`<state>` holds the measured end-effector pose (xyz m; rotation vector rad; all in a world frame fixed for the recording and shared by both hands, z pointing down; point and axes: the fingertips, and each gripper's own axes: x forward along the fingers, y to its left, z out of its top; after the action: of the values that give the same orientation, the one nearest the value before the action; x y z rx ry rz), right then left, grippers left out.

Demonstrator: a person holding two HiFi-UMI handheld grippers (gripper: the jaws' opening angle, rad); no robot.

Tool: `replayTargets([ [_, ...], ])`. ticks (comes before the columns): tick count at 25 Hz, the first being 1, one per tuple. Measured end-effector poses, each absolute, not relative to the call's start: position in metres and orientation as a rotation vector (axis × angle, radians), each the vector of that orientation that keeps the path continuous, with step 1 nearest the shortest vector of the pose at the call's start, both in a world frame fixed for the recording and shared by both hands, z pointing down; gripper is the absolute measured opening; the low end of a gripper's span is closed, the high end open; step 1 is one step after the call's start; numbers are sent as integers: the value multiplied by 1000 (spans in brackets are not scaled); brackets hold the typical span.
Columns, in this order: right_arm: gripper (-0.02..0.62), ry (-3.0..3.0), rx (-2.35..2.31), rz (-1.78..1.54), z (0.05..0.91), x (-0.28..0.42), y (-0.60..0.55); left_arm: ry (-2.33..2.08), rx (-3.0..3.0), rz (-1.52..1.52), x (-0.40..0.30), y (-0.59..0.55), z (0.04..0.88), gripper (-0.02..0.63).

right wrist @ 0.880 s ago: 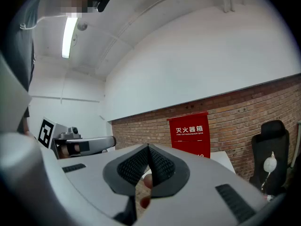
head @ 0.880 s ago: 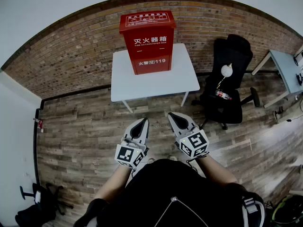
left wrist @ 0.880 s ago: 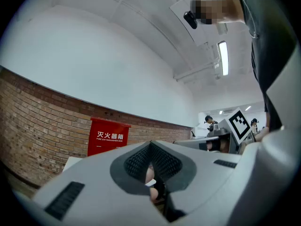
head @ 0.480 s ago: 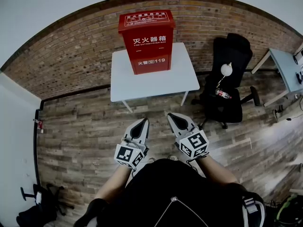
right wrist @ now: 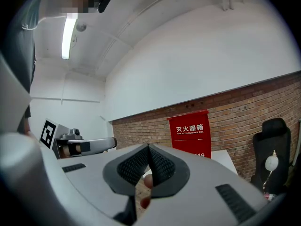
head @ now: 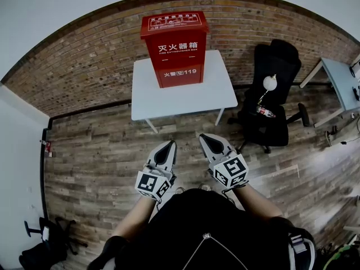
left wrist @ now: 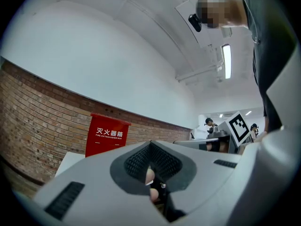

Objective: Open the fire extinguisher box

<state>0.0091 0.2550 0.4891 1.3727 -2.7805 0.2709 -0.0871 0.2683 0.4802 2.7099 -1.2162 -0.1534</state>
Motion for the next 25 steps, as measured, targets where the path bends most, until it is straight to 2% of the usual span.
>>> replayTargets([
  [18, 18, -2804, 1276, 320, 508, 55, 255, -1314, 2570, -241, -55, 273, 487, 49],
  [25, 18, -2822, 1213, 364, 521, 52, 246, -1378, 2534, -198, -61, 273, 502, 49],
])
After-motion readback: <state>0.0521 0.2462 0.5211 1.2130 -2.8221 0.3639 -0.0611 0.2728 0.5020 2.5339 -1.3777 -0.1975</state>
